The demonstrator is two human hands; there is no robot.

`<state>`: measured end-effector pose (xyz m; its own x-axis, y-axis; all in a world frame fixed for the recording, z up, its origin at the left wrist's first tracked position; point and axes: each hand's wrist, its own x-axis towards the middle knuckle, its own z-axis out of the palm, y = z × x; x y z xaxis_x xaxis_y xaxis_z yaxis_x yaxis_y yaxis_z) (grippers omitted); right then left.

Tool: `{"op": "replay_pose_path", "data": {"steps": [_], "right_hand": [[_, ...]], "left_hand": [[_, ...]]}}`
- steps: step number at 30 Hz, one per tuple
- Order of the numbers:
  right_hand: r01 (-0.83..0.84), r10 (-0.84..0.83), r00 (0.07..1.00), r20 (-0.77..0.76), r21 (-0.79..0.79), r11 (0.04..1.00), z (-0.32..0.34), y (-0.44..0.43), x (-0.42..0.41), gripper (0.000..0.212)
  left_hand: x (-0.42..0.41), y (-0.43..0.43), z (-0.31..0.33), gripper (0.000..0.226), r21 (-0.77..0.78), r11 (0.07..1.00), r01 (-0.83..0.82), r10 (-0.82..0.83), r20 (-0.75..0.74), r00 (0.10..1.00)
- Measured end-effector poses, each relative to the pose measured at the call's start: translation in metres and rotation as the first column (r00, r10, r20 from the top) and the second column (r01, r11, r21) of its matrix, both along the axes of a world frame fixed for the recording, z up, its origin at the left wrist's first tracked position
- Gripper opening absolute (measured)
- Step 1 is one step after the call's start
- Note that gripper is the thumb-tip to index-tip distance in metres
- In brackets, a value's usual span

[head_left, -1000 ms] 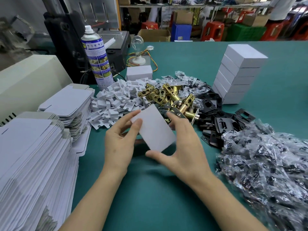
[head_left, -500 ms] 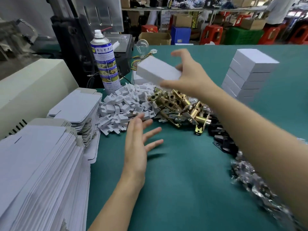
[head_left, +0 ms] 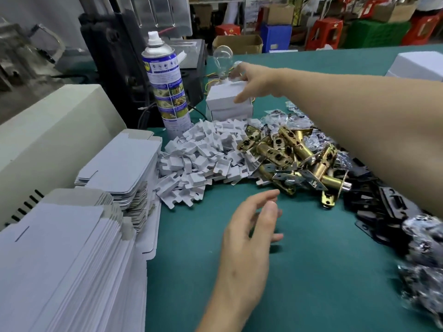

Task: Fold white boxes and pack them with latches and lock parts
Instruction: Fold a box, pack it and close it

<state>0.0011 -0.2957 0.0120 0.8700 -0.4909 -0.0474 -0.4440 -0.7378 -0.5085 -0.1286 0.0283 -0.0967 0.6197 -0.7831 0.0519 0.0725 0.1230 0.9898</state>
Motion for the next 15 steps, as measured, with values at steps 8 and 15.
{"op": "replay_pose_path", "data": {"steps": [8, 15], "right_hand": [[-0.076, 0.083, 0.986, -0.143, 0.053, 0.996, -0.009, -0.016, 0.012, 0.057], [-0.078, 0.081, 0.982, -0.172, 0.024, 0.997, -0.008, -0.020, 0.000, 0.061]], "left_hand": [[-0.003, 0.001, 0.004, 0.037, 0.021, 0.997, 0.069, -0.070, 0.059, 0.996], [0.000, 0.002, 0.006, 0.037, 0.029, 0.997, 0.066, -0.067, 0.049, 0.997]]}}
